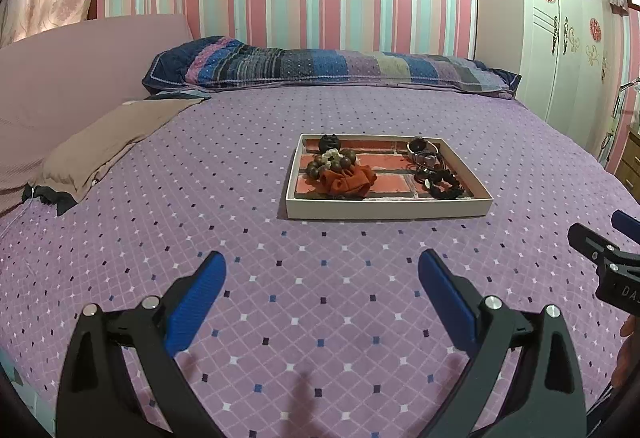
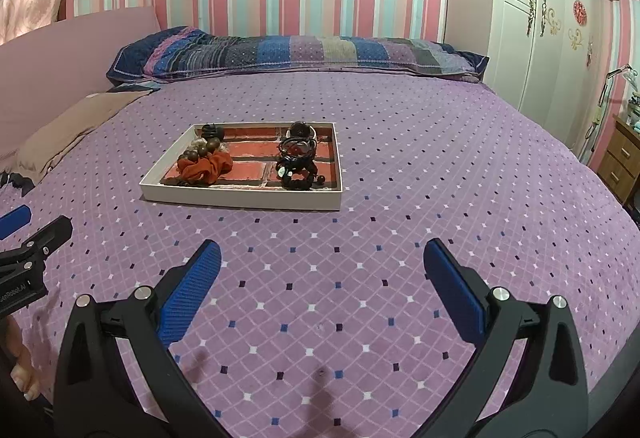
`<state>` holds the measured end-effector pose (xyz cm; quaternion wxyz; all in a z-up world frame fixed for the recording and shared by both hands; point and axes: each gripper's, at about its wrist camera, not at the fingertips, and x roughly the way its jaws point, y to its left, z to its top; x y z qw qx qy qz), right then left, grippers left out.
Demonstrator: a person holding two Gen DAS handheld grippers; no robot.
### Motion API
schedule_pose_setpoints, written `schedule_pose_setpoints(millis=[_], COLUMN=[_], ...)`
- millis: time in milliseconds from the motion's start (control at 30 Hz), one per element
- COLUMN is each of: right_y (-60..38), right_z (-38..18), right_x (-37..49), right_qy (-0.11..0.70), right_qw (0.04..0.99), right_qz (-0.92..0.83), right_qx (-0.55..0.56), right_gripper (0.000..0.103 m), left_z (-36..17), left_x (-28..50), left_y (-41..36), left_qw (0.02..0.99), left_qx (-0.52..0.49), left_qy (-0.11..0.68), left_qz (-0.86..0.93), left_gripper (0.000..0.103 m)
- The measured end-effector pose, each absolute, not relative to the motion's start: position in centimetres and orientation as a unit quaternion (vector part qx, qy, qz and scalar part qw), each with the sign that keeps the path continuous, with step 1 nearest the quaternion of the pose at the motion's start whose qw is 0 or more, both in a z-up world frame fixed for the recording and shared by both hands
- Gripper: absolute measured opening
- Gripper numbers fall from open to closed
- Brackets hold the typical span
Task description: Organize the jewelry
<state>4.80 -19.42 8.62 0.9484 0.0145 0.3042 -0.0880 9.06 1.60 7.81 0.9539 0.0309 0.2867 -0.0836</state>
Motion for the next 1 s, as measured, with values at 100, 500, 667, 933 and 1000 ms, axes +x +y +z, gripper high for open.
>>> schedule_pose_setpoints(millis=[100, 500, 667, 933, 1000], right_y=[-19.44, -19.64, -19.63, -19.71, -19.70], right_z=[8.64, 8.91, 8.89, 9.06, 9.08], right_x=[4.71, 4.50, 4.50, 4.44, 4.44], right_qy=[0.303, 0.298, 0.298, 0.298, 0.297], right_qw=[0.949, 0.950, 0.950, 0.950, 0.950], right_qz=[-0.088, -0.092, -0.092, -0.093, -0.094], right_qx=[0.014, 0.015, 0.015, 0.016, 0.016], right_gripper=[0.099, 0.099, 0.099, 0.099, 0.099], left_z=[7.81, 8.11, 8.11, 8.28, 8.33], left_x=[9.07, 8.82, 8.74, 8.68, 8.63], left_y=[1.61, 1.82, 1.81, 1.82, 1.81], left_qw=[0.954, 0.955, 0.955, 0.955, 0.955], left_qx=[0.031, 0.026, 0.025, 0.023, 0.023], left_qy=[0.288, 0.284, 0.283, 0.284, 0.283], left_qz=[-0.084, -0.081, -0.082, -0.080, -0.080], left_gripper=[0.095, 0.095, 0.095, 0.095, 0.095])
